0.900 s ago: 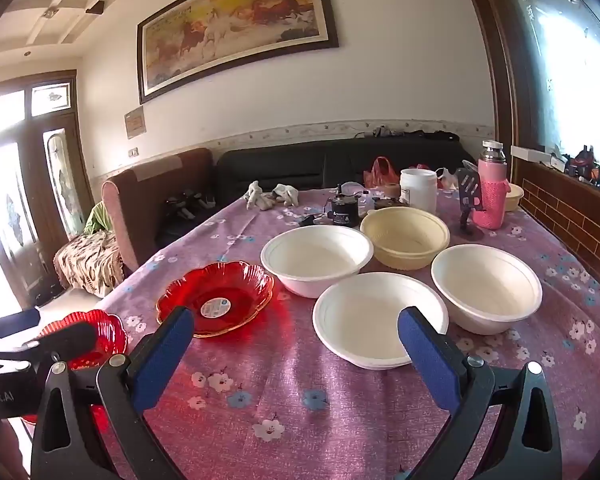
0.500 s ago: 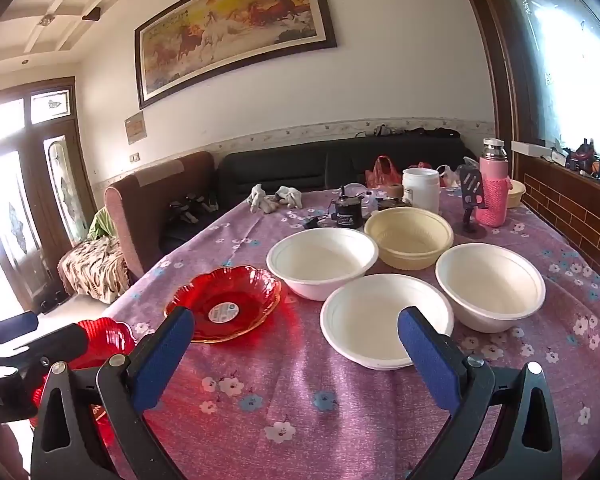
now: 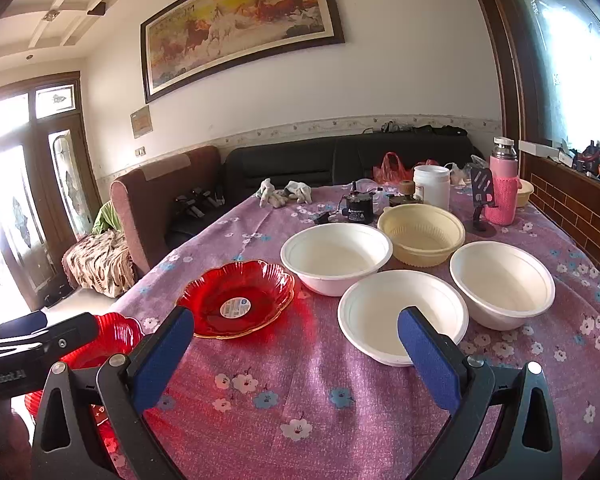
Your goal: Organize plates and bowls
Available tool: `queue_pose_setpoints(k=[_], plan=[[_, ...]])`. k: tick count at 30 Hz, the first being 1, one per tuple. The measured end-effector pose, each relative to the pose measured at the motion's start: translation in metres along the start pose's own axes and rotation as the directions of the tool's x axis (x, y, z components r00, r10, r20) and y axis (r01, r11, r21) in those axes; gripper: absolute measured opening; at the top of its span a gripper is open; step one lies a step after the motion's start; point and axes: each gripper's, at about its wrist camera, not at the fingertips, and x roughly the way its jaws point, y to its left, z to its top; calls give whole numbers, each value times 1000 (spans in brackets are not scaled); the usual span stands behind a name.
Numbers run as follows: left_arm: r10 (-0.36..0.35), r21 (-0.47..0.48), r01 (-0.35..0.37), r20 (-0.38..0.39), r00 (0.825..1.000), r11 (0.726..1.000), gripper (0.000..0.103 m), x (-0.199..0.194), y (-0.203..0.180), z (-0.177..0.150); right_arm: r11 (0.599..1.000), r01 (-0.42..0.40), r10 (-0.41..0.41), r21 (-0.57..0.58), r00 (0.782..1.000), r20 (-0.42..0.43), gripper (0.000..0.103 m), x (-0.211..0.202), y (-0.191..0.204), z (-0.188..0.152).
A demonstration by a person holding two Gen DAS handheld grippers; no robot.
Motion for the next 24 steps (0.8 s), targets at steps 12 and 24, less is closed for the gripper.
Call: queue_pose_setpoints(k=[12,24], plan=[[18,14,-18,-34,999,1000,103,15,-4,10,999,-21,21,34,1000,-11,103,13,-5,14],[34,5,-34,-55,998,999,103,31,1,42,986,-102,109,132,993,-46,103,48,-9,32]])
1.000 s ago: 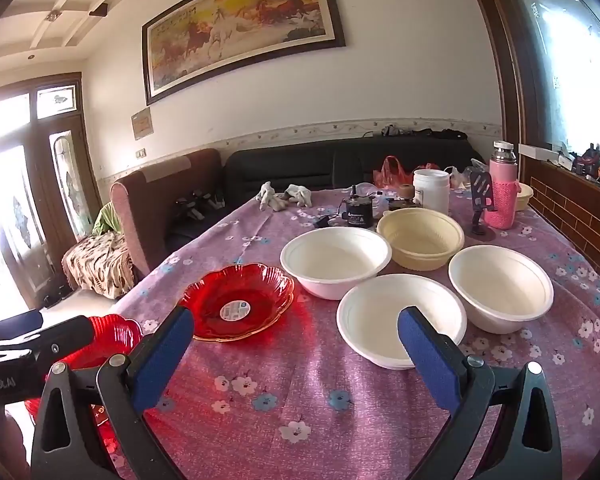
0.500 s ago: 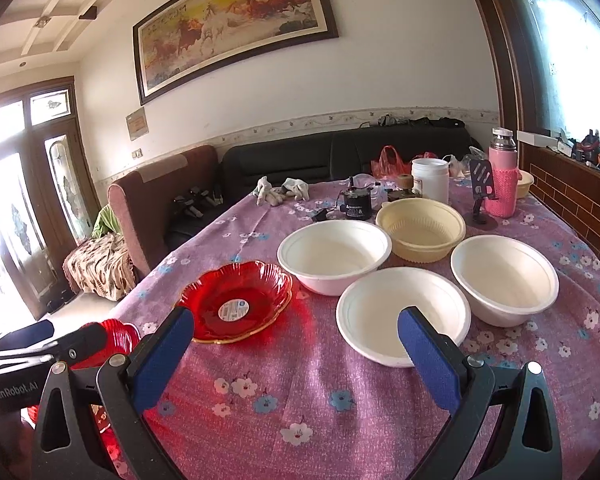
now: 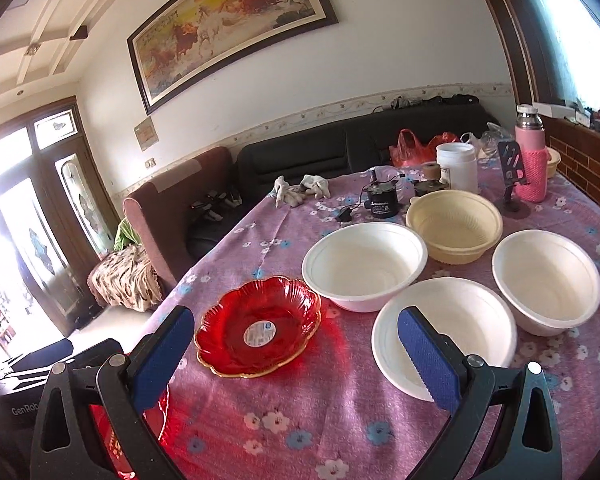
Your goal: Organize plates and bowls
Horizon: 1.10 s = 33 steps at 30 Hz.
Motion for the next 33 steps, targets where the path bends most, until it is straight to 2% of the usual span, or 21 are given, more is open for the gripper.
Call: queue_pose_setpoints(k=[13,33], plan=[[15,5,-15,-3,1000,1000,103,6,-6,5,998,-17,17,62,1000,-10,103,7,-11,1],[1,17,-1,-10,1000,1000,103,2,-14,0,997,-28,28,69,1000,4,103,-5,-12,2]])
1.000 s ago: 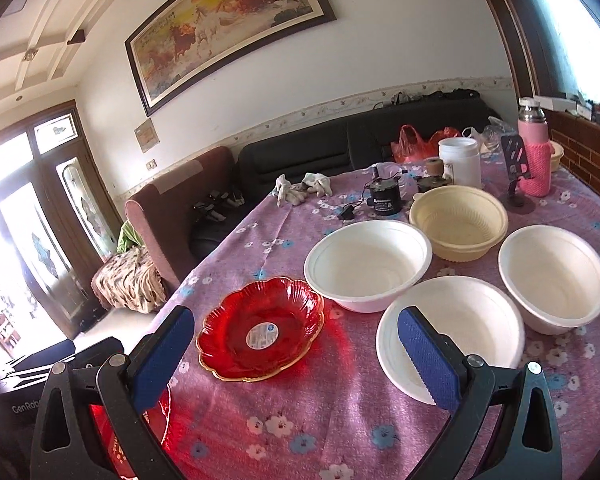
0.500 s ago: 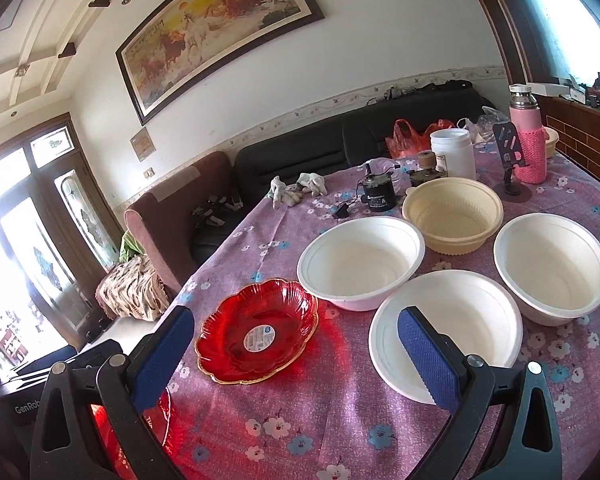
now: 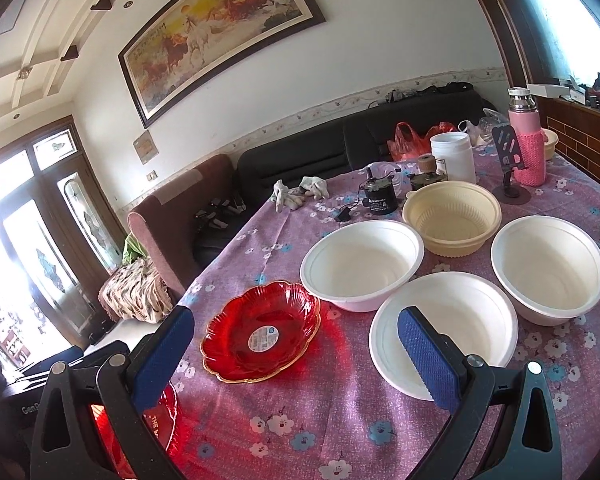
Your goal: Organize plates and bowls
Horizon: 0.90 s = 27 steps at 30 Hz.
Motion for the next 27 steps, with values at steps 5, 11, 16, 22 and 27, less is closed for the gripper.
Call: queue_pose_setpoints(k=[5,11,16,22,27], plan=[[-15,-10,15,-35,999,1000,103,12,1,13,1000,-23,23,15,1000,-14,103,5,0,6],[-78,-29,75,-125,989,997,103,45,3,38,989,-125,130,83,990,-57,103,22,4,20],[-278,-149,245,-279,919,958,103,90,16,56,954,-218,247,205,961,-127,103,46,0,24],[-325,-194,269,-375,868,943,103,134,27,64,949,-180,240,259,945,-222,103,76,-2,20],[-419,-257,334,-466,779,907,103,162,26,69,939,-134,237,315,919,-316,103,102,-8,15]])
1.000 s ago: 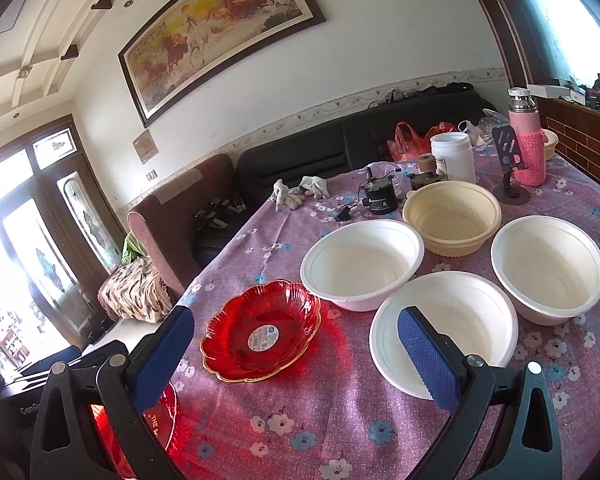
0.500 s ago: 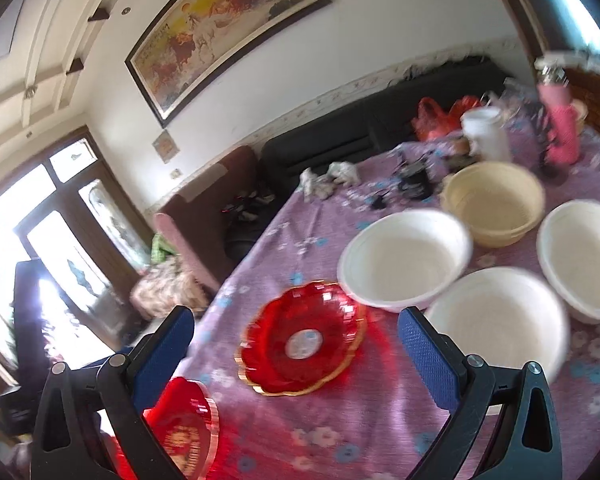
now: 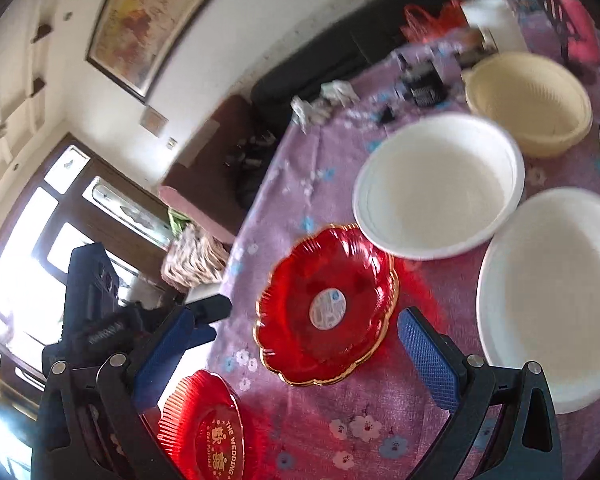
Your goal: Organize plates and bowls
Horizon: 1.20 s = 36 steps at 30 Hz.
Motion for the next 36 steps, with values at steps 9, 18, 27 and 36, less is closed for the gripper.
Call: queue_pose_setpoints(k=[9,18,27,36], plan=[[-143,-88,134,-107,984,987,103,27,18,25,990,2,13,142,995,-102,103,24,-24,12],[-166,-133,149,-122,979,980,103,42,29,28,979,79,-42,190,981,-188,85,48,-44,15],[-198,-119,184,-121,973,976,98,35,28,23,976,93,-51,195,977,-206,67,56,-48,19],[-189,-110,175,-139,972,978,85,38,28,21,970,148,-105,195,971,-217,59,62,-50,24]])
